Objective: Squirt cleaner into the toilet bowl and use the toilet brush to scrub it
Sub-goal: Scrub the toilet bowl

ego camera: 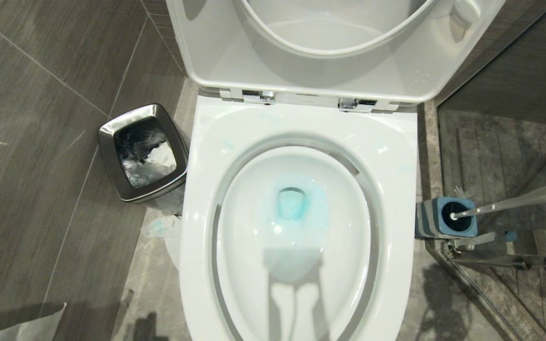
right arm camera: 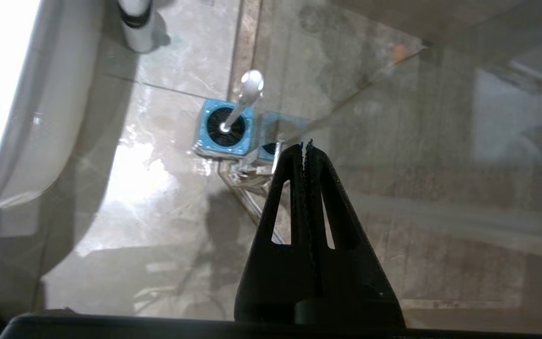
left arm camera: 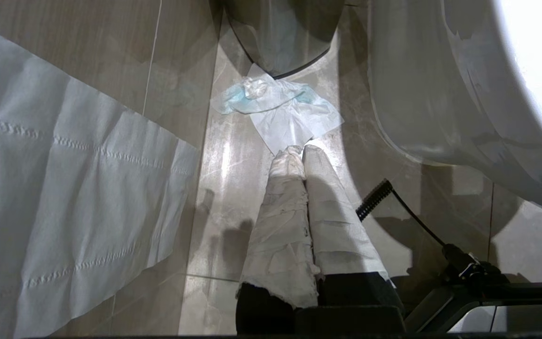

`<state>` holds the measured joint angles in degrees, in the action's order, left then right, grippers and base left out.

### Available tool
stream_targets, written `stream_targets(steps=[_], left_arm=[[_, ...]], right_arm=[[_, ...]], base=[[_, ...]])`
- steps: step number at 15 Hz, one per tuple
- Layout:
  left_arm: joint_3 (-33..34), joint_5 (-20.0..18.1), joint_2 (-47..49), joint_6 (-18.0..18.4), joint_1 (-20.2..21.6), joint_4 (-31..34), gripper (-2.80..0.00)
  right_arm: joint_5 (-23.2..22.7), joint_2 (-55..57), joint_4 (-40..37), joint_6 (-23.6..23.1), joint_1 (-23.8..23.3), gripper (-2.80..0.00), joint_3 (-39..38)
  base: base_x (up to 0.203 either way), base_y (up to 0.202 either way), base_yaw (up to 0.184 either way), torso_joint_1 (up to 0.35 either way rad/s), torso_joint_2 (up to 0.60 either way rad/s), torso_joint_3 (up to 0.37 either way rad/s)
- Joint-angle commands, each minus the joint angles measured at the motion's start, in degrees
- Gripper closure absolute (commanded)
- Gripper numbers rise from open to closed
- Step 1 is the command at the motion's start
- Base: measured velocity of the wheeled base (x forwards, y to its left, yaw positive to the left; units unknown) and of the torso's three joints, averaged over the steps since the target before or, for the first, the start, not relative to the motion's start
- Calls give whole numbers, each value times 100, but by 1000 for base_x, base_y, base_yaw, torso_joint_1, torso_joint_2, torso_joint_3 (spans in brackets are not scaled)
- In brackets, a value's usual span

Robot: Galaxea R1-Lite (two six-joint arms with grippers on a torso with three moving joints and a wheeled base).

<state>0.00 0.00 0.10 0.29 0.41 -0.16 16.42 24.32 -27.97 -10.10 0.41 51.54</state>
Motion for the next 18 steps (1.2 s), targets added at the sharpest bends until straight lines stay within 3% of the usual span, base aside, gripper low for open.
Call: stream_targets(steps=[1, 6, 11, 15, 18], left_arm=[[0, 0, -1, 4, 2, -2, 0], [-1, 0, -1, -3, 2, -2, 0], [-6, 0, -1, -3, 2, -2, 0], [0, 0, -1, 4, 2, -2, 0], [0, 0, -1, -3, 2, -2, 0]], right_arm=[[-109, -834, -44, 105, -7, 0, -262], [-192, -1332, -39, 272, 13, 0, -633], [-713, -2119, 205, 535, 5, 0, -1430], [-996, -2422, 1220, 768, 3, 0, -2677], [-1042, -2429, 2285, 810, 3, 0, -4046]], base=[[0, 0, 0, 0, 0, 0], [0, 0, 0, 0, 0, 0], [0, 0, 0, 0, 0, 0], [0, 0, 0, 0, 0, 0], [0, 0, 0, 0, 0, 0]])
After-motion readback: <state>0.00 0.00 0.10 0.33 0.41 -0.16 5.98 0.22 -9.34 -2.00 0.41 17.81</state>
